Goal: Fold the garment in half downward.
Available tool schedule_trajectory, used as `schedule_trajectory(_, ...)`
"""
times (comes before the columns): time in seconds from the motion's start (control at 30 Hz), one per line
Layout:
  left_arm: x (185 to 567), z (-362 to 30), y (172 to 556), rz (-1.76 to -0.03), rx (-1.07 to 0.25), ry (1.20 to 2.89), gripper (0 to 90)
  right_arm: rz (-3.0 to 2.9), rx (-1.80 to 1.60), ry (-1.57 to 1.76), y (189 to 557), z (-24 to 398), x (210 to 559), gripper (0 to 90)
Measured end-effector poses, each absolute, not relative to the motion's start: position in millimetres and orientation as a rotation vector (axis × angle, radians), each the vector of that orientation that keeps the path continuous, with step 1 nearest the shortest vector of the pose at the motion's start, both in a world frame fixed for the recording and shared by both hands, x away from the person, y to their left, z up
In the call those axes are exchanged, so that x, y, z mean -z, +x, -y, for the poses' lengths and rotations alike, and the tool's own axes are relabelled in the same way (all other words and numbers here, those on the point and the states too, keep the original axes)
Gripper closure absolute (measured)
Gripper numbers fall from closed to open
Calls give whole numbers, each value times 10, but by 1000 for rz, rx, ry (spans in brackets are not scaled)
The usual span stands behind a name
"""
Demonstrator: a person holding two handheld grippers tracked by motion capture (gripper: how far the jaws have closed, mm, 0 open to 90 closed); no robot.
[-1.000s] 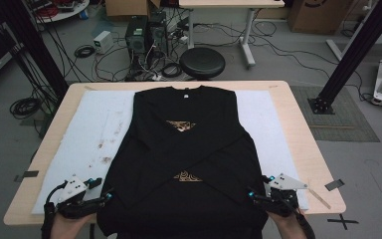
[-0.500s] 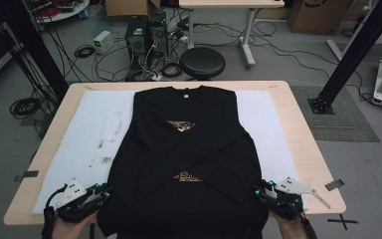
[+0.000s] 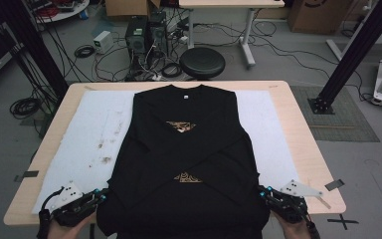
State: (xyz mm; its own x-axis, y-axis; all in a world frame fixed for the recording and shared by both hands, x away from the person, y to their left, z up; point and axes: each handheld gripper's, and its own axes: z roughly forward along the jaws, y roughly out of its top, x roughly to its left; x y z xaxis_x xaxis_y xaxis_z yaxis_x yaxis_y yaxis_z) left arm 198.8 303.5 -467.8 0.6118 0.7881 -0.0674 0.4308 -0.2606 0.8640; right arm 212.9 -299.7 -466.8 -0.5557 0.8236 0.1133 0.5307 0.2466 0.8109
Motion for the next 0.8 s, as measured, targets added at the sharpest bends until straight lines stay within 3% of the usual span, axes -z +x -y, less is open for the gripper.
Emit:
schedule_trajectory(0.4, 4632, -3035, 1626, -899, -377, 1961, 864, -2255, -1199, 1221, 1698, 3108, 4637, 875)
schedule_trajectory(0.53, 4549, -3069, 1669, -902, -442, 1910, 741, -2205, -1239, 1255, 1708, 3155, 4625, 731)
schedule_trajectory(0.67, 4491, -3084, 1735, -920, -490, 1874, 689, -2165, -1217, 1282, 1835, 3163, 4577, 703)
schedule_trajectory(0.73, 4468, -3104, 1938, -998, -521, 1849, 662, -2165, -1181, 1300, 1970, 3130, 4585, 625)
schedule_trajectory(0.8, 4483, -3096, 2042, -1030, -518, 1846, 646, -2157, -1165, 1299, 2043, 3104, 4596, 618)
